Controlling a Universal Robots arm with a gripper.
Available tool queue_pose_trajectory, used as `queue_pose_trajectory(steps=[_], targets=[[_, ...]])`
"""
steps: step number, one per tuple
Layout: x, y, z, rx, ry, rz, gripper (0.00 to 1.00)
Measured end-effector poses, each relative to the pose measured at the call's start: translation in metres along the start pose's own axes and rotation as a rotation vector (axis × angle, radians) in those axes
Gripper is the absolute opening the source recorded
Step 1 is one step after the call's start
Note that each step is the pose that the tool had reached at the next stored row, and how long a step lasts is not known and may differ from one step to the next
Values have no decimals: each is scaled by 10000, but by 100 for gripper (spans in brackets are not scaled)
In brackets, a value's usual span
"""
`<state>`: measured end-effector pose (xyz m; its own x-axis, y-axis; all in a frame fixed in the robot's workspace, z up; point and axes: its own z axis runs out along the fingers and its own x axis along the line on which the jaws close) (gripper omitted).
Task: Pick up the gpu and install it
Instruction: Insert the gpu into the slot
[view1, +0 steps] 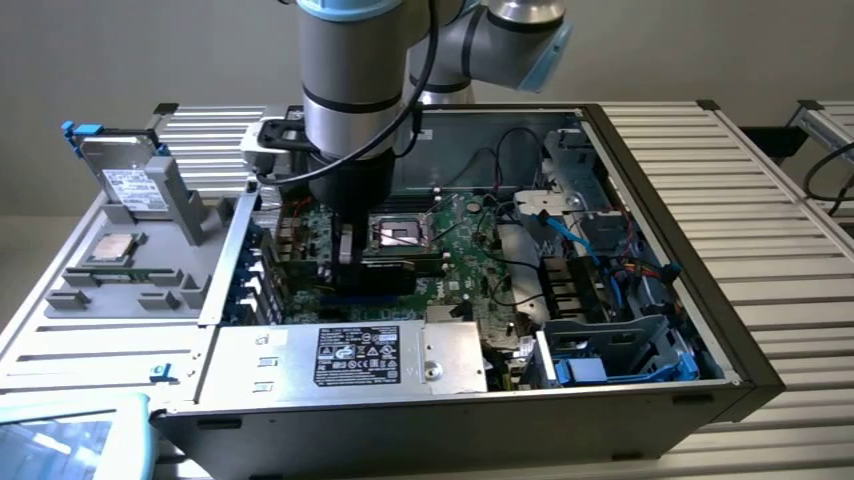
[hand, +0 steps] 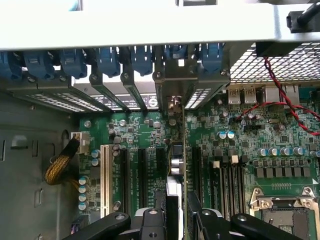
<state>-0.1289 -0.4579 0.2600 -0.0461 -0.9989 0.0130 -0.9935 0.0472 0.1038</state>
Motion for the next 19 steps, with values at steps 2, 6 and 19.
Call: queue_pose_trajectory(steps=[2, 6, 19], targets=[[-1, 0, -2, 1, -2, -2, 28], [-1, 9, -1, 1, -1, 0, 28], [-4, 15, 17, 1, 0, -7, 28]])
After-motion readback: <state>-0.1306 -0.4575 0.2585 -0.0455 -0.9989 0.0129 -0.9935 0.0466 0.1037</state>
